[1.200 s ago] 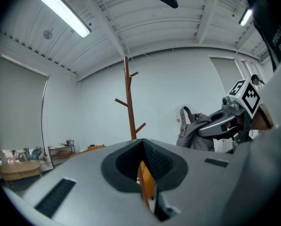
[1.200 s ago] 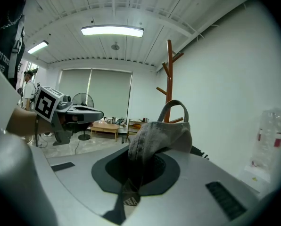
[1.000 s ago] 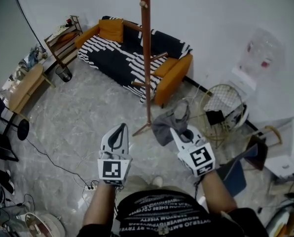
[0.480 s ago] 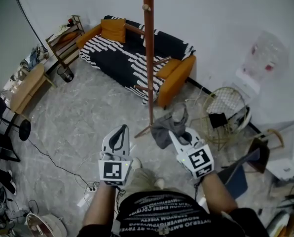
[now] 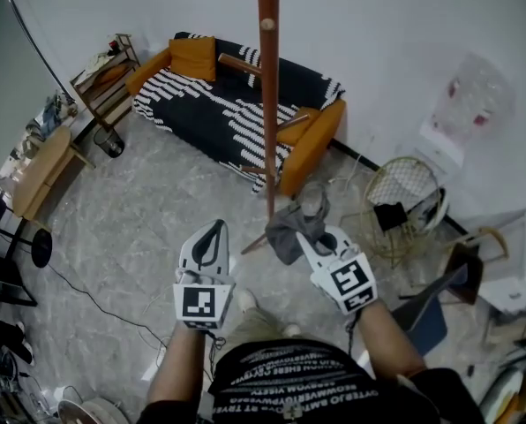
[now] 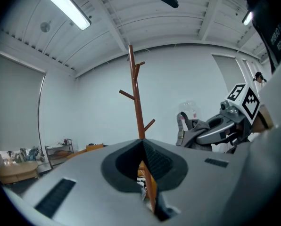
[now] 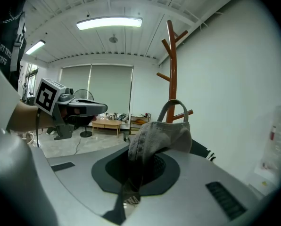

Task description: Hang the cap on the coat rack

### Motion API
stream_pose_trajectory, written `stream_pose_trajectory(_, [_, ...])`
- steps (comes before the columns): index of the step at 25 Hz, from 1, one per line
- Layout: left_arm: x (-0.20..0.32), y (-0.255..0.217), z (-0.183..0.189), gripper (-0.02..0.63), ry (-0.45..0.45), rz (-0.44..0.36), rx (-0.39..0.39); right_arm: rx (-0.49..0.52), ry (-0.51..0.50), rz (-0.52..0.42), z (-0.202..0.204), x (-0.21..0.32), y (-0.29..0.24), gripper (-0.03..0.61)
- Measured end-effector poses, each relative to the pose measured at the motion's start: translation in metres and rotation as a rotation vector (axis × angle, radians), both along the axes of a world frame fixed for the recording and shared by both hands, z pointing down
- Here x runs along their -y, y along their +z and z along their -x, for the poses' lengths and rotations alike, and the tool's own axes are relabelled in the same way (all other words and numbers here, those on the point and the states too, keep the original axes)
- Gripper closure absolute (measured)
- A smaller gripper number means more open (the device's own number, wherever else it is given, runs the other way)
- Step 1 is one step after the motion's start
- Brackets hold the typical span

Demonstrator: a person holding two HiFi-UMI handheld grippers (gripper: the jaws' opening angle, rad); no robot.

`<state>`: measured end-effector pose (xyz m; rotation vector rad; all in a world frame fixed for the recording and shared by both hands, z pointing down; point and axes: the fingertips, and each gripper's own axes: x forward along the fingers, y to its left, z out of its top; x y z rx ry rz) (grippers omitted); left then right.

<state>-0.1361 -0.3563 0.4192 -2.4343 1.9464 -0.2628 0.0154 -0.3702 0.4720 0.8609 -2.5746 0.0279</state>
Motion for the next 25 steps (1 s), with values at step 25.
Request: stream_pose_trajectory(25, [0.044,0.019,0.046,0.614,-0.007,0.021,0.008,-0.013,0.012,0.072,0.056,0.065,0.046,0.565])
